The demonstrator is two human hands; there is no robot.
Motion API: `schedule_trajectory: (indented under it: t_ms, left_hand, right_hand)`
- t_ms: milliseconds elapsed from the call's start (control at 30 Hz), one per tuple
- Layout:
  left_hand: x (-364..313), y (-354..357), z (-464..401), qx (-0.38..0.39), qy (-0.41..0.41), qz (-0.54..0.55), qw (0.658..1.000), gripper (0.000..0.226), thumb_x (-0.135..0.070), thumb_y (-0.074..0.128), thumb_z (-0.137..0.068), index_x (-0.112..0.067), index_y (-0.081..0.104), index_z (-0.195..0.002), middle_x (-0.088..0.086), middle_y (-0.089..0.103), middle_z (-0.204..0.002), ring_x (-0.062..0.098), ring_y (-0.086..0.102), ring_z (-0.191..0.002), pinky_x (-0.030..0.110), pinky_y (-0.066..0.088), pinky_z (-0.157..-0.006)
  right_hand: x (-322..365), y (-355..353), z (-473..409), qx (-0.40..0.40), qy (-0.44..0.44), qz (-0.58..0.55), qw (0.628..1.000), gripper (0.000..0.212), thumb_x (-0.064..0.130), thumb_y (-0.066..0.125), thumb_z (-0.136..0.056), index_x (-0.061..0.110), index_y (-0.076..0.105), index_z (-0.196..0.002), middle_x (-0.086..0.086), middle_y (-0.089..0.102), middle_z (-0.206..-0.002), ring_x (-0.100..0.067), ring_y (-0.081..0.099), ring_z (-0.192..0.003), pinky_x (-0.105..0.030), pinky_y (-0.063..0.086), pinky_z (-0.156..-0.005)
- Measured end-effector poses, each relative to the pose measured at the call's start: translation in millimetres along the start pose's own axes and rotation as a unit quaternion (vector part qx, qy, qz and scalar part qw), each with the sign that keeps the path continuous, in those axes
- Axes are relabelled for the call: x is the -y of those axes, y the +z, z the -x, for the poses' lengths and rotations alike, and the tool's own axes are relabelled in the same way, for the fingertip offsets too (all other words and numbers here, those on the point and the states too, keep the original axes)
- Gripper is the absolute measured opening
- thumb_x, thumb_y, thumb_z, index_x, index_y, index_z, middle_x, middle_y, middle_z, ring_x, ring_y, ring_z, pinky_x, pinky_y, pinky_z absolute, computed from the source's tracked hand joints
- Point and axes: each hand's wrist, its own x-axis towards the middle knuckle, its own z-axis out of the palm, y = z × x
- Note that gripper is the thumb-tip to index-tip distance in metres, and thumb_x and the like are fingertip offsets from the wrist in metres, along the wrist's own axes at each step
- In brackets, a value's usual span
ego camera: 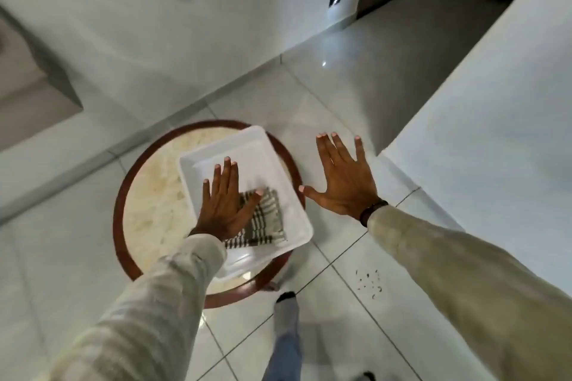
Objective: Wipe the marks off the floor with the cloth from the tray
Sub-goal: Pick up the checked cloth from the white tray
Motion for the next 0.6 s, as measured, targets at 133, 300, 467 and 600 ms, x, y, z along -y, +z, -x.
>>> schedule_trajectory:
  t_ms: [133, 300, 467, 600]
  left_hand:
    - [53, 59, -34, 0.033, -0.083, 0.058, 0.994, 0.082, -0.054, 0.039, -0.107, -0.006, 0.013, -0.168, 0.015, 0.013, -0.178, 0.034, 0.017, -0.165, 0.049, 0.017, -0.134]
    - [71, 113, -56, 0.007, -0.203, 0.117, 0.972, 0.056, -0.028, 0.050, -0.106, -0.001, 0.034, -0.152, 0.023, 0.041, -0.152, 0.044, 0.044, -0.140, 0.054, 0.041, -0.116]
    - [75, 137, -73, -0.028, -0.289, 0.109, 0.951, 0.047, -0.017, 0.058, -0.101, 0.002, 0.043, -0.142, 0.023, 0.048, -0.144, 0.042, 0.052, -0.132, 0.050, 0.049, -0.109]
    - [80, 130, -80, -0.034, -0.369, 0.285, 0.884, 0.049, -0.010, 0.068, -0.091, -0.003, 0.052, -0.137, 0.017, 0.063, -0.139, 0.037, 0.063, -0.128, 0.049, 0.057, -0.107]
  right_hand:
    - [52, 89, -32, 0.061, -0.067, -0.053, 0.994, 0.103, 0.060, 0.058, -0.087, -0.003, 0.026, -0.163, -0.024, 0.045, -0.163, -0.039, 0.045, -0.150, -0.051, 0.036, -0.126]
    - [113, 165, -44, 0.123, -0.060, -0.106, 0.985, 0.074, 0.022, 0.047, -0.097, -0.007, 0.025, -0.161, -0.022, 0.056, -0.147, -0.034, 0.057, -0.127, -0.041, 0.051, -0.108]
    - [134, 192, -53, 0.182, 0.109, -0.159, 0.964, 0.075, 0.019, 0.065, -0.094, -0.006, 0.029, -0.155, -0.024, 0.047, -0.147, -0.037, 0.055, -0.126, -0.042, 0.058, -0.099]
    - [128, 189, -64, 0.222, 0.264, -0.326, 0.880, 0.058, 0.006, 0.077, -0.085, 0.000, 0.050, -0.136, -0.020, 0.065, -0.133, -0.039, 0.066, -0.119, -0.047, 0.058, -0.099]
